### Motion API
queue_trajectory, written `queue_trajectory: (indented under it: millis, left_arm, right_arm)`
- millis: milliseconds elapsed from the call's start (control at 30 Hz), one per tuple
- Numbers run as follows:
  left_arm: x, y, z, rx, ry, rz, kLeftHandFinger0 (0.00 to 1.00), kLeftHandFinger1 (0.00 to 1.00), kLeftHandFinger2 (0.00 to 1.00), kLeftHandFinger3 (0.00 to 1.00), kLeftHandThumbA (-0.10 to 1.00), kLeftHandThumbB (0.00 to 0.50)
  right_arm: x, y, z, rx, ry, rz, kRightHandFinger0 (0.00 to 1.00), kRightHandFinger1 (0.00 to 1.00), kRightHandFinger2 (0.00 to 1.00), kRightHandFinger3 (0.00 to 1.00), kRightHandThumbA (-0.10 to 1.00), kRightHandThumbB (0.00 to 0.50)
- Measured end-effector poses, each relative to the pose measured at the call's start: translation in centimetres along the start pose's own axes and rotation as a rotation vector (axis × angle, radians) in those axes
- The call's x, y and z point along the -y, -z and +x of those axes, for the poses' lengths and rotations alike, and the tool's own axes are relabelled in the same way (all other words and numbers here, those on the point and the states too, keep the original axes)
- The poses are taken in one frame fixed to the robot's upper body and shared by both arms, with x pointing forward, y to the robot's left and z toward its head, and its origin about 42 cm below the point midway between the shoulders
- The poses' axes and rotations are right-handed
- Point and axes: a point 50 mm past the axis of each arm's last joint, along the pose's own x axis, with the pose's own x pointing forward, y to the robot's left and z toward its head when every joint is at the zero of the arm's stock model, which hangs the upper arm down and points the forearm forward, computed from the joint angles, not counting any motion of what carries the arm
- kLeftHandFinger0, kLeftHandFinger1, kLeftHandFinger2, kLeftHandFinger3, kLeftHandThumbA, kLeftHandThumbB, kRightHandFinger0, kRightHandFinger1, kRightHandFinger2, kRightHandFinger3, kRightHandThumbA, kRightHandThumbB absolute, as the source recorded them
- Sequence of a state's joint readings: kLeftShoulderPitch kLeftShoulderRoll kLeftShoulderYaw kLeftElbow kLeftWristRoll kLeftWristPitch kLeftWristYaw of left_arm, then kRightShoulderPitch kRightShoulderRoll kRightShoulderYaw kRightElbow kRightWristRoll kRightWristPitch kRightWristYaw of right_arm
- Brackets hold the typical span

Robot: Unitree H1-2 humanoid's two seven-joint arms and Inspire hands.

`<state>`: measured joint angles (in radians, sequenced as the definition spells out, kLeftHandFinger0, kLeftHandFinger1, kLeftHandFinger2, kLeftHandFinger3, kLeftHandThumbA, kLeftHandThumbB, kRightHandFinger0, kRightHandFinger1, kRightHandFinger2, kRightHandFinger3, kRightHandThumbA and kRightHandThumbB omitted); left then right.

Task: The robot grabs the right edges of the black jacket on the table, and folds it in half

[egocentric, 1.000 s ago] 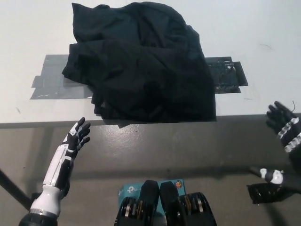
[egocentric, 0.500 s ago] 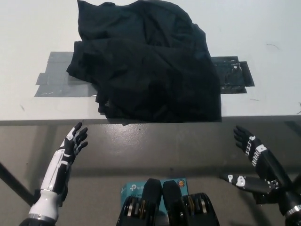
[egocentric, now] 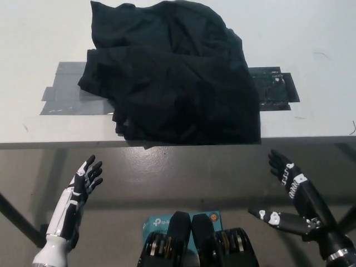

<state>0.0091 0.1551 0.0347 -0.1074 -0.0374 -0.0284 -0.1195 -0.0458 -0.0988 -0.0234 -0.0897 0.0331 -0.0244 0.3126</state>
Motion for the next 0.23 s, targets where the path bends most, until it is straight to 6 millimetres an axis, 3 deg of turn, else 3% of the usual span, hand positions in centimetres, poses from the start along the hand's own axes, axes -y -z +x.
queue_trajectory:
  millis: [100,233]
  left_arm:
    - [0.1,-0.3,0.5,0.009,0.019,0.012,1.0,1.0,1.0,1.0,1.0,0.177]
    - [1.1,-0.7,1.2,0.022,0.059,0.022,1.0,1.0,1.0,1.0,1.0,0.186]
  right_arm:
    - [0.2,0.2,-0.1,-0.008,0.008,-0.002,1.0,1.0,1.0,1.0,0.99,0.179]
    - [0.6,0.4,-0.5,-0.016,0.021,-0.005,1.0,1.0,1.0,1.0,1.0,0.175]
